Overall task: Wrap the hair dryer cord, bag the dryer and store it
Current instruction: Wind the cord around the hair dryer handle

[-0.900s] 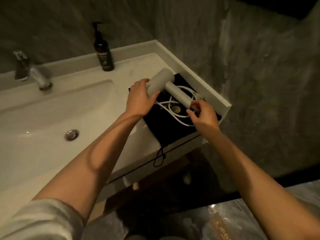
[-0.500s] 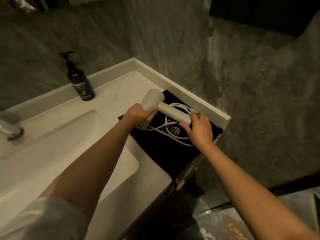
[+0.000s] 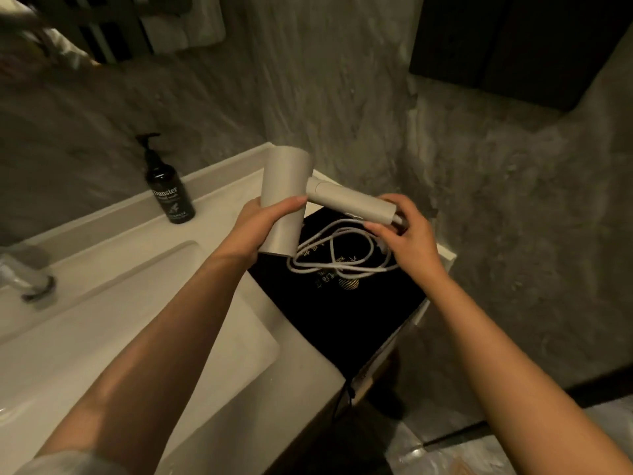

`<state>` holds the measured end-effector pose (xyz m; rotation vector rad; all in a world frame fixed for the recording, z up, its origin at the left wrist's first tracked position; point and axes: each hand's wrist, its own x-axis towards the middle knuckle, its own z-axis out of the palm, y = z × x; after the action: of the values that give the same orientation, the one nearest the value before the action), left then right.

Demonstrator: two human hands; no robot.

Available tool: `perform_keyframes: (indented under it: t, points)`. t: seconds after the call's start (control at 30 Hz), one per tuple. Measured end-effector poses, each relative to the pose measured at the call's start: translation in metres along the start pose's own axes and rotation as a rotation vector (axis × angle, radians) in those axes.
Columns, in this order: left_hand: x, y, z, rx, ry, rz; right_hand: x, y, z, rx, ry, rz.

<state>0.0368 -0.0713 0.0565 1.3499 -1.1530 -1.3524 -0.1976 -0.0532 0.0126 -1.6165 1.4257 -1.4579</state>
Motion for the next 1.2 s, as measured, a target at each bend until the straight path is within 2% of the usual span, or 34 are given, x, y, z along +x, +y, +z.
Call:
perform_keyframes:
  t: [0.13,0.2,0.4,0.5,0.6,0.67,0.77,0.87,0.93,1.03,1.1,1.2]
  points:
    - [-0.016,0.018,-0.001,-0.047,0.143,0.121,0.014,-0.017,0.003,0.222,0.093,0.115]
    - [-0.025,0.026,-0.002,-0.115,0.254,0.150,0.016,-0.020,0.005,0.342,0.080,0.159]
    - [-0.056,0.044,-0.002,-0.227,0.520,0.269,0.023,-0.028,0.026,0.565,-0.171,0.228]
    - [-0.070,0.051,0.002,-0.337,0.600,0.302,0.025,-0.047,0.041,0.639,-0.327,0.249]
    - [-0.082,0.069,0.005,-0.541,0.679,0.288,0.014,-0.067,0.059,0.588,-0.462,0.224]
    - [-0.089,0.081,0.003,-0.621,0.735,0.296,0.002,-0.076,0.070,0.508,-0.493,0.184]
    - [-0.099,0.090,-0.013,-0.545,0.829,0.398,-0.009,-0.081,0.078,0.344,-0.459,0.057]
    - [-0.111,0.097,-0.035,-0.406,0.892,0.467,-0.013,-0.089,0.078,-0.050,-0.452,-0.268]
    - [-0.116,0.100,-0.052,-0.275,0.936,0.512,-0.010,-0.101,0.073,-0.224,-0.441,-0.482]
    - [-0.124,0.102,-0.078,0.023,0.955,0.548,0.004,-0.133,0.058,-0.226,-0.390,-0.709]
    - [-0.130,0.101,-0.093,0.175,0.885,0.519,0.018,-0.159,0.049,-0.222,-0.422,-0.804]
    - [-0.137,0.099,-0.110,0.300,0.717,0.471,0.044,-0.194,0.043,-0.217,-0.535,-0.826]
